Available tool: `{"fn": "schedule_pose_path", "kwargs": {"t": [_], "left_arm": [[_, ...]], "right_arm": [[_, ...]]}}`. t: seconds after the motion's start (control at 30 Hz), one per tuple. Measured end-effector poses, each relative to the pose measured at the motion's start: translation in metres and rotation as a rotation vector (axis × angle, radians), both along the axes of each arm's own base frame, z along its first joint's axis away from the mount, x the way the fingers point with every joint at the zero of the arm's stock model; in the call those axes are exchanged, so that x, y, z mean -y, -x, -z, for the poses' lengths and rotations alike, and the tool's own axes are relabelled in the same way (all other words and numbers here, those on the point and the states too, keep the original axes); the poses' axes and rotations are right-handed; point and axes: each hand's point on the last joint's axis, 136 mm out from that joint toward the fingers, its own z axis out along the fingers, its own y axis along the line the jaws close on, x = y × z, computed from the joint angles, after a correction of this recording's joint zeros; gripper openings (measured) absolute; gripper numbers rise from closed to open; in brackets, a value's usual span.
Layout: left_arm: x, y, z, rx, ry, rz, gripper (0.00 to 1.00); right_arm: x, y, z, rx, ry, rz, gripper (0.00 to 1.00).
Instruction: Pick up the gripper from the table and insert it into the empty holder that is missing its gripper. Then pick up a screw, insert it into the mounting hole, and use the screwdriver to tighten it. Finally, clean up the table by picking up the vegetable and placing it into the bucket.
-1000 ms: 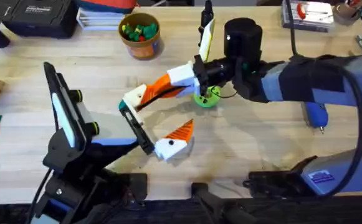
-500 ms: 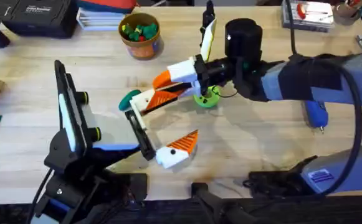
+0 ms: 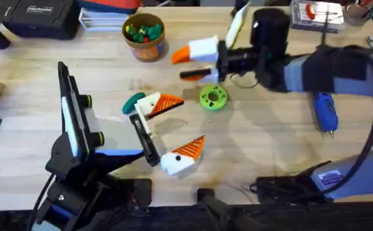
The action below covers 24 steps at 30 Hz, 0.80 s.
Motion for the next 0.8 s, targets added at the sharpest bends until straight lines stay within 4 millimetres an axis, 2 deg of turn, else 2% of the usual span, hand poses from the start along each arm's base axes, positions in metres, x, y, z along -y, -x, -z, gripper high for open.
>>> {"fn": "schedule_pose_path", "kwargs": {"t": [0.13, 0.27, 0.53, 0.7, 0.8], "left_arm": [[0.0, 0.0, 0.0, 0.0, 0.0, 0.001, 0.985], [0.0, 0.001, 0.0, 0.001, -0.001, 0.004, 0.985], [0.0, 0.001, 0.0, 0.002, -0.001, 0.004, 0.985], [0.0, 0.001, 0.0, 0.001, -0.001, 0.004, 0.985], [0.0, 0.001, 0.0, 0.002, -0.001, 0.004, 0.986]], "right_arm": [[0.023, -0.028, -0.003, 0.018, 0.067, 0.096, 0.994], [0.042, -0.033, -0.005, 0.022, 0.189, 0.148, 0.994], [0.078, 0.002, 0.018, 0.091, 0.654, 0.196, 0.995], [0.086, 0.037, 0.05, 0.188, 0.943, 0.059, 0.995], [0.09, 0.049, 0.066, 0.239, 1.073, -0.016, 0.989]]}}
